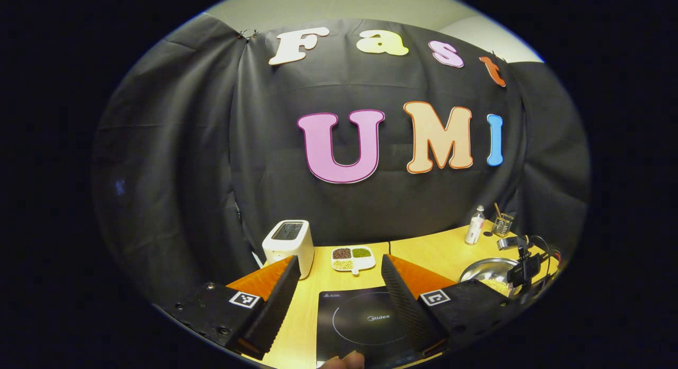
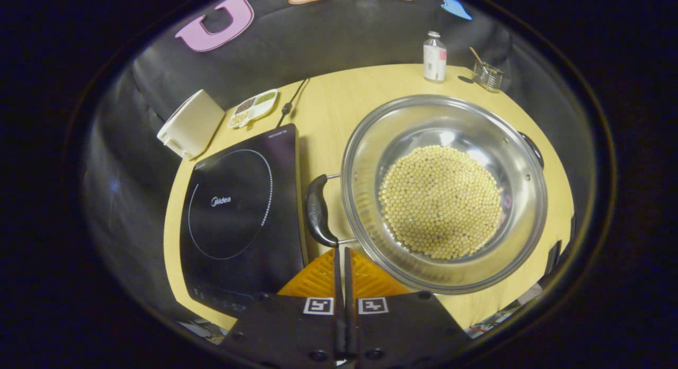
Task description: First push the handle of the pot to place it horizontally, then grasp the pot with both hands and set it on the induction cooktop.
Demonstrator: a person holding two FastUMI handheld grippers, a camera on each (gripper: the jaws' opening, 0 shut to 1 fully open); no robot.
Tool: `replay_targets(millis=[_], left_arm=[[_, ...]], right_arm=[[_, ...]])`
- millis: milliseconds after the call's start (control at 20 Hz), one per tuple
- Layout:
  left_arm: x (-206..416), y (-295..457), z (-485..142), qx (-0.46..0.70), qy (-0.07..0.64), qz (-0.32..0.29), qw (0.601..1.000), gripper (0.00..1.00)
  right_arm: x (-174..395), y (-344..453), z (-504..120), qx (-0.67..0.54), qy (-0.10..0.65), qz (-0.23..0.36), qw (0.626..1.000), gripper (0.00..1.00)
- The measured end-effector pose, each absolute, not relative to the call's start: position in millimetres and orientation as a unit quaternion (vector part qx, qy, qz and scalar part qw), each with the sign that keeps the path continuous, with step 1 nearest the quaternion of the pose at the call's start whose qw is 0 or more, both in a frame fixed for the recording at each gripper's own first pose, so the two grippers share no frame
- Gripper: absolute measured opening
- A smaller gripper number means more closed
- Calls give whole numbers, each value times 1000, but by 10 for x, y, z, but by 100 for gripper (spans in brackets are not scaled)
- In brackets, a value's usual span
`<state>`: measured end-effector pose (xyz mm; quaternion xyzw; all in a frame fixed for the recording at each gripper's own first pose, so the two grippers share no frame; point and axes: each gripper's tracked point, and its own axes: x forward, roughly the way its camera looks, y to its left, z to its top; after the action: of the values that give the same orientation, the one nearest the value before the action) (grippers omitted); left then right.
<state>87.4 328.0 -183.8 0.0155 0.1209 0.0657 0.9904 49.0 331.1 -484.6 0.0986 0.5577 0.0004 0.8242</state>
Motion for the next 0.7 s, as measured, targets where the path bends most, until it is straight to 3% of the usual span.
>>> replay_targets(millis=[300,600,700], left_arm=[[863,3056,-1773,11,119,42,992,94],[886,2511,-1988,-26,160,-9,987,95],[898,2352,-2079,-23,174,-15,984,94]], right_arm=[[764,3236,-4568,120,512,10,851,0],[845,2318,-4205,81,452,-53,887,7],[841,2063,-4151,75,444,-58,891,30]])
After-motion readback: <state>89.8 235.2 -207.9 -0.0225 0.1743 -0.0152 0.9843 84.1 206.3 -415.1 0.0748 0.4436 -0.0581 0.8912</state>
